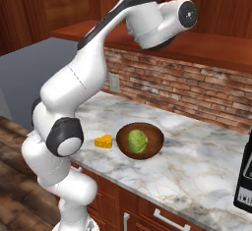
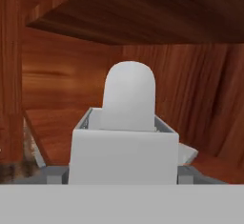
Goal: Pick the cheese from the fridge and the cheese grater from the cabinet and place them next to the salad bowl.
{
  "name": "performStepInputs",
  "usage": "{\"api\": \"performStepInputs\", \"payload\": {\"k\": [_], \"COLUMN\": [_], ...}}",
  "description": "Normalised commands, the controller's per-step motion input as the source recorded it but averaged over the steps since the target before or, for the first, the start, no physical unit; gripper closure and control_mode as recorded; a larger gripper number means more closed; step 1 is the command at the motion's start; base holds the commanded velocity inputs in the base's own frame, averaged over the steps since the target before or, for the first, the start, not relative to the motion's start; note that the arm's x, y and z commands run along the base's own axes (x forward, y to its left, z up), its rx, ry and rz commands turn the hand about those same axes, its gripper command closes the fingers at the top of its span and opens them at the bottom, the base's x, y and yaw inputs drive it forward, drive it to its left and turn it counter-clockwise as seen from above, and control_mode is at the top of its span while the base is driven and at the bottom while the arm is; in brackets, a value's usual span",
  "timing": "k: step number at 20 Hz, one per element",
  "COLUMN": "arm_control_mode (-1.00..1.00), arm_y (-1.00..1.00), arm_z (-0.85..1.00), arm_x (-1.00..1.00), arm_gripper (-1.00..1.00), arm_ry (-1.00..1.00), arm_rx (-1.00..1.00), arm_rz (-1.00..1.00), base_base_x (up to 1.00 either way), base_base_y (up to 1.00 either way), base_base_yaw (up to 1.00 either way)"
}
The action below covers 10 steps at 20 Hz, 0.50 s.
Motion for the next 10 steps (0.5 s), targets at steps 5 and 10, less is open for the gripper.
{"api": "performStepInputs", "payload": {"k": [5, 10], "arm_control_mode": [-1.0, -1.0], "arm_y": [-0.23, -0.26], "arm_z": [-0.04, -0.12], "arm_x": [-0.82, -0.89], "arm_gripper": [1.0, 1.0], "arm_ry": [0.0, 0.02], "arm_rx": [0.0, 0.0], "arm_rz": [-0.49, -0.6], "base_base_x": [0.0, 0.0], "base_base_y": [0.0, 0.0], "base_base_yaw": [0.0, 0.0]}}
